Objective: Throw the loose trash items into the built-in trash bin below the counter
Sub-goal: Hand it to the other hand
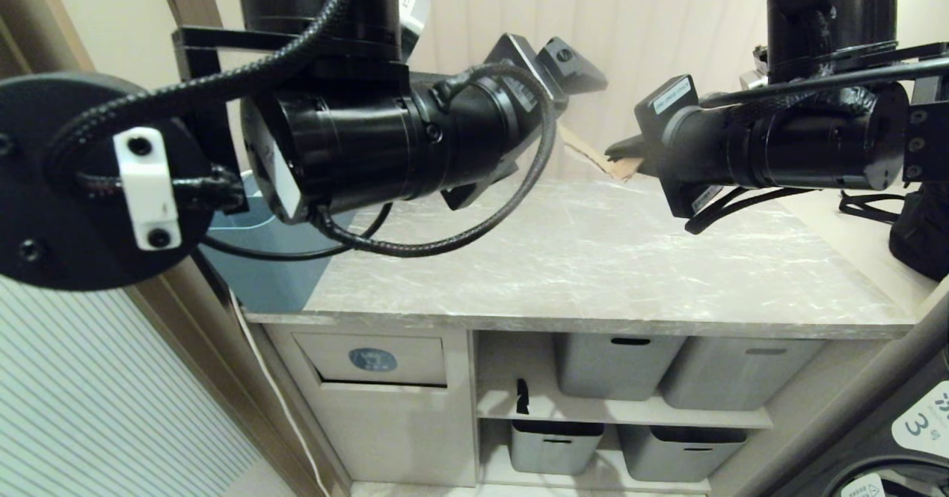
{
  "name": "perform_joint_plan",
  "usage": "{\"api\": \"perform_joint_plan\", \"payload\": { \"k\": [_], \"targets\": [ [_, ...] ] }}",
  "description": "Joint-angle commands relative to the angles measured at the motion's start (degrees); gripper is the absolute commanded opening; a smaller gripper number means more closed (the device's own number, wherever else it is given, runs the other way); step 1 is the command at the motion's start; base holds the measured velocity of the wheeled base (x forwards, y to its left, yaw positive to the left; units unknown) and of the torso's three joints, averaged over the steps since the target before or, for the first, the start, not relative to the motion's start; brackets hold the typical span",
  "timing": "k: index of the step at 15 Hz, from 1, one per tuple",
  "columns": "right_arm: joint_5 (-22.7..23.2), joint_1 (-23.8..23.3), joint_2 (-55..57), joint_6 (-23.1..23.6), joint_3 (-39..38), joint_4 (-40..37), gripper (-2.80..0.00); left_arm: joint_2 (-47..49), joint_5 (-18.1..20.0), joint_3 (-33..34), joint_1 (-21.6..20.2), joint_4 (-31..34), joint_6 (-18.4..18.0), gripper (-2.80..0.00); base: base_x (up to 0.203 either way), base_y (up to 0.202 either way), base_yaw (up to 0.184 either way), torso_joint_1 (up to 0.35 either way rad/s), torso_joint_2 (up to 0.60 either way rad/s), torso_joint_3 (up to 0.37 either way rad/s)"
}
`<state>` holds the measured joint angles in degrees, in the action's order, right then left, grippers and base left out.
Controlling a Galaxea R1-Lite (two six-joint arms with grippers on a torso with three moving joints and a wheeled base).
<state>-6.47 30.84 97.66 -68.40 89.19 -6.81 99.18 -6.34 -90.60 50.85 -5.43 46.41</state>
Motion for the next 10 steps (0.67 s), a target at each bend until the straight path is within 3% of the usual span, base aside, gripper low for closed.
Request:
{"api": "perform_joint_plan", "payload": {
  "k": [1, 5, 10],
  "targets": [
    [0.0, 0.1, 0.0, -0.3, -0.1, 0.0, -2.80, 0.4, 0.5, -1.1, 0.0, 1.1, 2.0, 0.00, 0.000, 0.000, 0.000, 0.000, 0.00, 0.000],
    [0.0, 1.6, -0.6, 0.2, -0.2, 0.0, -2.80, 3.8, 0.7, -5.8, 0.0, 2.9, 10.1, 0.00, 0.000, 0.000, 0.000, 0.000, 0.00, 0.000],
    [0.0, 2.5, -0.6, 0.2, -0.5, 0.0, -2.80, 5.7, 0.6, -6.8, 0.0, 3.3, 11.1, 0.00, 0.000, 0.000, 0.000, 0.000, 0.00, 0.000]
  ]
}}
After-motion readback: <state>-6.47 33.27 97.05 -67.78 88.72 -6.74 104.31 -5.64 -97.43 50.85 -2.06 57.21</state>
